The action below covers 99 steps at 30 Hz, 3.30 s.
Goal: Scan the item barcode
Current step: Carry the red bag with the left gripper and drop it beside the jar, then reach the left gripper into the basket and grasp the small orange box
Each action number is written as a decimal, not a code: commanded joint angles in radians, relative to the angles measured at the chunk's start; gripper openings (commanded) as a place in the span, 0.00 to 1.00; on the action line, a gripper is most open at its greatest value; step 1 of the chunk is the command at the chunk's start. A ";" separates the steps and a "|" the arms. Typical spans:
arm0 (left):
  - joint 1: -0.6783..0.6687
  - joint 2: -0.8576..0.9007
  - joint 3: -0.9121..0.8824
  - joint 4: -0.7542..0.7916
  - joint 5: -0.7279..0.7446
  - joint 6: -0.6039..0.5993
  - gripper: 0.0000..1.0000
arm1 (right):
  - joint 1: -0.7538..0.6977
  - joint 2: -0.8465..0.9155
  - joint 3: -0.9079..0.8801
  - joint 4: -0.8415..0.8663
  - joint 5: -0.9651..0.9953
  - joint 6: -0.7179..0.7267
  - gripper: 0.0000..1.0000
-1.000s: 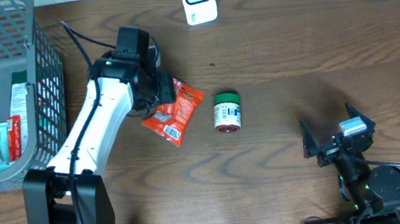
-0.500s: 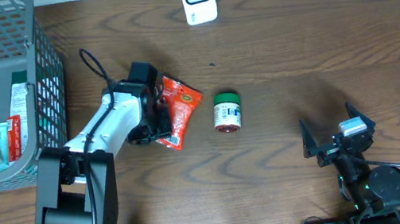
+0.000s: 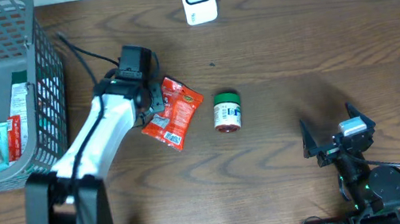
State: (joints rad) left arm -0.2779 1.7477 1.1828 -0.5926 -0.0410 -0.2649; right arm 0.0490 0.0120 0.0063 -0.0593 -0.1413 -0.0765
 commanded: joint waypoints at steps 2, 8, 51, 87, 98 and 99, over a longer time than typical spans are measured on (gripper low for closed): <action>-0.002 0.122 -0.016 0.012 -0.065 0.002 0.50 | -0.011 -0.004 -0.001 -0.003 0.002 0.009 0.99; -0.002 0.158 -0.016 -0.010 0.175 0.000 0.50 | -0.011 -0.004 -0.001 -0.003 0.002 0.009 0.99; 0.707 -0.025 0.684 -0.484 -0.137 0.055 0.74 | -0.011 -0.004 -0.001 -0.003 0.002 0.009 0.99; 0.857 0.430 0.506 -0.364 -0.360 0.023 0.44 | -0.011 -0.004 -0.001 -0.003 0.002 0.009 0.99; 0.857 0.309 0.522 -0.373 -0.307 0.020 0.07 | -0.011 -0.004 -0.001 -0.003 0.002 0.009 0.99; 0.857 0.275 0.523 -0.366 -0.307 0.020 0.07 | -0.011 -0.004 -0.001 -0.004 0.002 0.009 0.99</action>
State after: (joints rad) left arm 0.5774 2.1284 1.7092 -0.9665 -0.3912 -0.2352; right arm 0.0490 0.0120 0.0063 -0.0589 -0.1410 -0.0765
